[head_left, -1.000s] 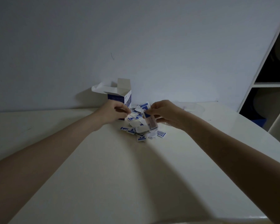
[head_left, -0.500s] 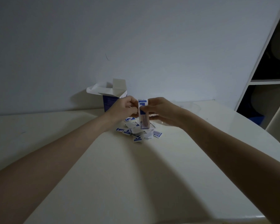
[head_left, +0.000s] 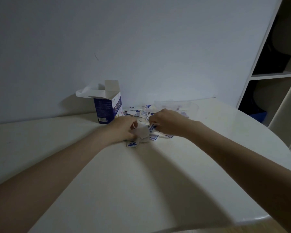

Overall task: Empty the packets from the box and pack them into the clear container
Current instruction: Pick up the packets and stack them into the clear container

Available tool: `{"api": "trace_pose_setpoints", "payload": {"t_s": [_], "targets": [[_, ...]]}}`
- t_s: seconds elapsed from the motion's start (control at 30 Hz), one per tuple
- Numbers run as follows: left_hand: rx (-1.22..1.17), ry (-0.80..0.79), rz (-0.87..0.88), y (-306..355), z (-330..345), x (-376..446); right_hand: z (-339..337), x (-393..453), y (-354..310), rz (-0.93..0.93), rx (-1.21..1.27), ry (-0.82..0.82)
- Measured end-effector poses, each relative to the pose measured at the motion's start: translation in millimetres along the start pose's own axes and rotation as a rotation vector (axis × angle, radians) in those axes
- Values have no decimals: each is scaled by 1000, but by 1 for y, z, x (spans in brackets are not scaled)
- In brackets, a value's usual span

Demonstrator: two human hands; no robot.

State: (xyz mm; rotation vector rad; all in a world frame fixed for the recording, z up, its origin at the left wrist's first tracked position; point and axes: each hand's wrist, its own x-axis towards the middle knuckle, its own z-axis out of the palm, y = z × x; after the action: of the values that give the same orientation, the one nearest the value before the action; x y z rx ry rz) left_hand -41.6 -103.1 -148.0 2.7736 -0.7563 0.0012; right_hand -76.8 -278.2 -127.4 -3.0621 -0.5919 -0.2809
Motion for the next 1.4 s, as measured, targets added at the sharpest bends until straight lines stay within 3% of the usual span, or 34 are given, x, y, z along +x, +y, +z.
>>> {"api": "trace_pose_setpoints", "payload": {"t_s": [0.2, 0.33, 0.47, 0.6, 0.7, 0.97, 1.13, 1.23, 1.33, 1.4], "targets": [[89, -6, 40, 1, 2, -1, 33, -1, -8, -83, 62, -28], [29, 80, 40, -4, 3, -4, 43, -8, -2, -65, 259, -2], [-62, 245, 62, -5, 1, -8, 28, -13, 2, 110, 526, 78], [-98, 160, 37, -8, -5, -13, 10, -13, 1, 227, 832, 155], [-259, 121, -4, -10, -8, -15, 5, -9, -2, 316, 987, 137], [-719, 309, -145, -19, -20, -16, -7, 9, -26, 480, 1504, 203], [-516, 316, -5, -8, -25, -12, -15, 21, -47, 255, 570, 238], [-531, 289, 27, -6, -22, -11, -16, 25, -46, 162, 363, 95], [-466, 264, -87, -16, -14, -5, -7, 23, -33, 121, 184, 114], [-330, 143, -168, -21, -8, -1, 3, 20, -23, 71, 82, 73]]}}
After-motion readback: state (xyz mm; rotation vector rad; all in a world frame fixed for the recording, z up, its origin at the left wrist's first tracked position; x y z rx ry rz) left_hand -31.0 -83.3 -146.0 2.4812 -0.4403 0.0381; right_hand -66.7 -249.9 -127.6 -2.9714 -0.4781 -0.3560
